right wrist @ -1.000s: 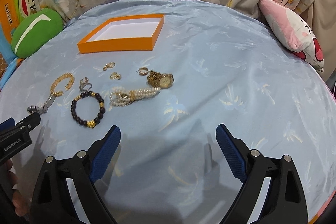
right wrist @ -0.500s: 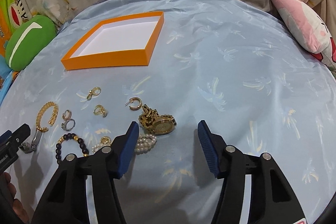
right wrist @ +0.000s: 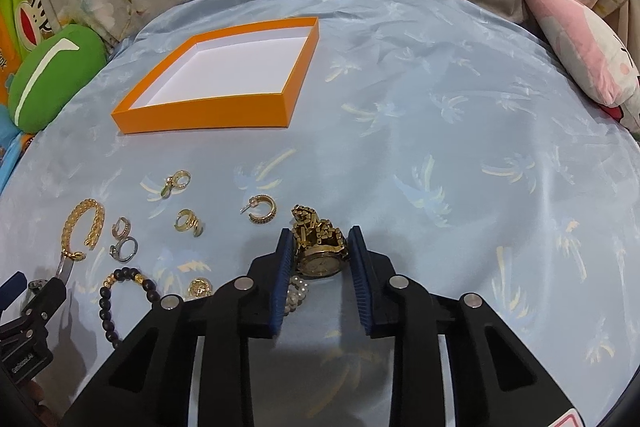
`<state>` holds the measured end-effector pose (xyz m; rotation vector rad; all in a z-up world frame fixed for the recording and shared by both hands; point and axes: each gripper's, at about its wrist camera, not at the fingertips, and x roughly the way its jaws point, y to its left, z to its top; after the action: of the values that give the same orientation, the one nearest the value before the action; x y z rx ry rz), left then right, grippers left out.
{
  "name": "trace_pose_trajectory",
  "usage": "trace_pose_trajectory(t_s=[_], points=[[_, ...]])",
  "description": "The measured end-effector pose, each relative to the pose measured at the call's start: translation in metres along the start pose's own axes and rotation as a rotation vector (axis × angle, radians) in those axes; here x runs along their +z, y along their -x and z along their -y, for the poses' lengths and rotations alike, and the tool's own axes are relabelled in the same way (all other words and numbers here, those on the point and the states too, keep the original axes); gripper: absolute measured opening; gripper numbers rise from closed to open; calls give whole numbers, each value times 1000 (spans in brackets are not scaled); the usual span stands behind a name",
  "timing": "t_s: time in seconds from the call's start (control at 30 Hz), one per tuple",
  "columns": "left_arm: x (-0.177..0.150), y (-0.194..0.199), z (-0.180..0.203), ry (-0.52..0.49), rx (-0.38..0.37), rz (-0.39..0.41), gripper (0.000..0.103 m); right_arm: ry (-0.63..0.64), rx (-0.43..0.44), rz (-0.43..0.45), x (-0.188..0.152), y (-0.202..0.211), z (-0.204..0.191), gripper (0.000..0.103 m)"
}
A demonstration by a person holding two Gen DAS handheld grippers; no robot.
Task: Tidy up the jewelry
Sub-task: 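Lower the right tool onto the gold watch and close it, then lower the left tool onto the silver watch and close it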
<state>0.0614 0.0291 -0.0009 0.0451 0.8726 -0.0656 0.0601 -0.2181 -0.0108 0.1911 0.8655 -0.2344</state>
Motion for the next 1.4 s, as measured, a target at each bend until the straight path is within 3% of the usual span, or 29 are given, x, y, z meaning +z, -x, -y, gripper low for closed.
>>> trace_pose_trajectory(t_s=[0.47,0.77,1.2,1.4], points=[[-10,0,-21,69,-46,-34,95,-75,-6,17,-32,33,29,26],[-2,-9,-10,26,-5,-35,88,-57,16,0,-54,43,20,26],[-9,3,5,-19,-23,2,23,-25,36,-8,-63,51,4,26],[-17,13,5,3,-96,-22,21,-16,55,-2,-65,61,-1,26]])
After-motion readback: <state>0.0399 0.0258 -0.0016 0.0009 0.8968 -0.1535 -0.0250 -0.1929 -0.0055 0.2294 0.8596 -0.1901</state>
